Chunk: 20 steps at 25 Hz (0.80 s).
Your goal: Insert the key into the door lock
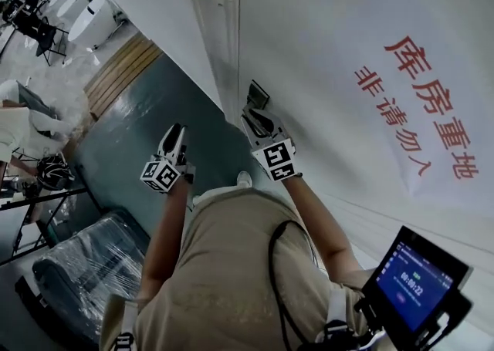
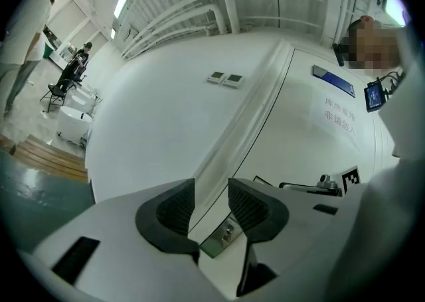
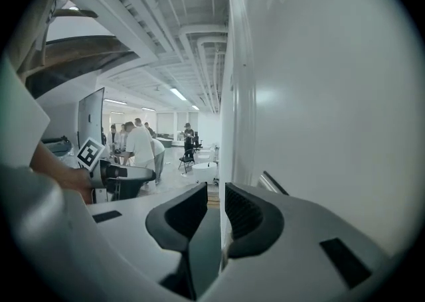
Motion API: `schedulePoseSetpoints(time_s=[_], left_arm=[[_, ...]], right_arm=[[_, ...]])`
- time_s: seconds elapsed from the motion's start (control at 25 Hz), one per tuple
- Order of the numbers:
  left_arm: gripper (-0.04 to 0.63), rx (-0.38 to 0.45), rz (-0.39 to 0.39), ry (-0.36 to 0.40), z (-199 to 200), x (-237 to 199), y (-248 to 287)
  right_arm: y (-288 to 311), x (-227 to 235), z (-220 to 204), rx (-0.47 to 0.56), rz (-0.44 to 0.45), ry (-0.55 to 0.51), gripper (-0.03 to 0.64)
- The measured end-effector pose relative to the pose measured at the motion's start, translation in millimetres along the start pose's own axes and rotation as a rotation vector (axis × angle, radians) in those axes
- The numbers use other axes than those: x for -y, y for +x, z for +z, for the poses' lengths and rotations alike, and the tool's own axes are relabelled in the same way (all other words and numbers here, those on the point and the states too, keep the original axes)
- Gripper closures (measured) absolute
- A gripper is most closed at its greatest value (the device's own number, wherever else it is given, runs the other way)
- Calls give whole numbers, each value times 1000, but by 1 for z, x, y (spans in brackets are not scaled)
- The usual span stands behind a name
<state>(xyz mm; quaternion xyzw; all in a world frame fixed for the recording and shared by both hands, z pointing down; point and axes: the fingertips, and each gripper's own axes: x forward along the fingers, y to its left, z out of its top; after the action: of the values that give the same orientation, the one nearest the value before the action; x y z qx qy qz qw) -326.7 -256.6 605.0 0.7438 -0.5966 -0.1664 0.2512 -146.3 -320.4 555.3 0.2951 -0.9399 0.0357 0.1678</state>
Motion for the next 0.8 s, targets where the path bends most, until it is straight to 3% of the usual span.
schedulePoseSetpoints(time_s=[0.36,0.56,0.8], left_arm=[[442,77,127,17,55,-47,-80],[443,102,138,2,67,-55,-108],[445,133,207,-4,94,-64,-174]], right_arm=[[47,-54,36,23,82,-40,538],[69,-77,48,53,150,-44,538],[78,-135,85,71,224,-64,538]])
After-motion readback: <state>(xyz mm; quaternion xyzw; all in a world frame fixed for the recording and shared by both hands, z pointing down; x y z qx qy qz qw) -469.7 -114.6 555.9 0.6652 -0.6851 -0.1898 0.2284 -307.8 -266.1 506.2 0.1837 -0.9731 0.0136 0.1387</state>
